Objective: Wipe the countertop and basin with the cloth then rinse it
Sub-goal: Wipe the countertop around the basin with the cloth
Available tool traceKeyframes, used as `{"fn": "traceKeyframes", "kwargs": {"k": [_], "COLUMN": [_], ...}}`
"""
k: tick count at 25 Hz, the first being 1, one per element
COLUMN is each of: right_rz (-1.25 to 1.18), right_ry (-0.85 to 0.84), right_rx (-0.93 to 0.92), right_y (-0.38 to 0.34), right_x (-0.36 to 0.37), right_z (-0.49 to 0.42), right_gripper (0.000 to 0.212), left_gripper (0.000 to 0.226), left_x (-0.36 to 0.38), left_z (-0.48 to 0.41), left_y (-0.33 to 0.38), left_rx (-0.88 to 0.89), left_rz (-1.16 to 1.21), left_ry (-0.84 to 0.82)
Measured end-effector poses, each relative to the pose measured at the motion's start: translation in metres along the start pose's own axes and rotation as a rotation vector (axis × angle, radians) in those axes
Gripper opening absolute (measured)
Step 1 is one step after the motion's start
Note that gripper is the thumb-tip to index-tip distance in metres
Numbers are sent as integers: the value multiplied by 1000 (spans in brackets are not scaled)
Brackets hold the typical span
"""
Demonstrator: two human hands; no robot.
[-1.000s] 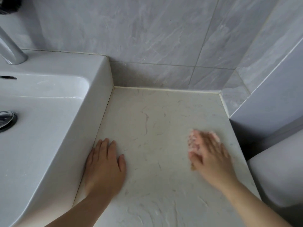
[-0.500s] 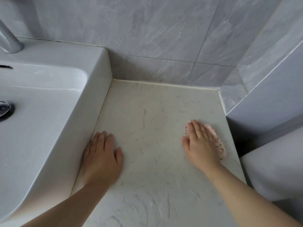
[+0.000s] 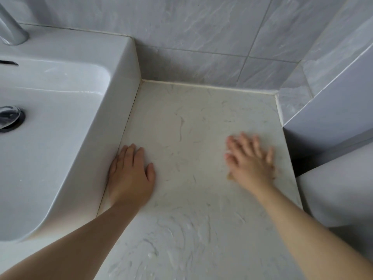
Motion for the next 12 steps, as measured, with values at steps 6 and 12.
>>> {"fn": "traceKeyframes", "kwargs": {"k": [6,12], "right_rz": [-56,-66], "right_ry": [100,107], "right_rx": [-141,175], "right_y": [-69,28], "right_x": [13,-3], "right_z": [26,-12], "right_gripper": [52,57], "left_gripper": [60,66], "left_x": [1,8], "left_z": [-2,-1], "left_y": [0,-5], "left_rx": [4,59], "left_rz": [2,-73], "left_ry": [-49,-120]}}
Point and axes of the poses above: each hand's wrist, its own z-axis away from the middle knuckle, its own x-axis out of the palm, y = z × x, the point moved 4 cm from there along -z, towards the middle knuckle, and after that the axes turned 7 degrees about x, right-handed, at the moved point
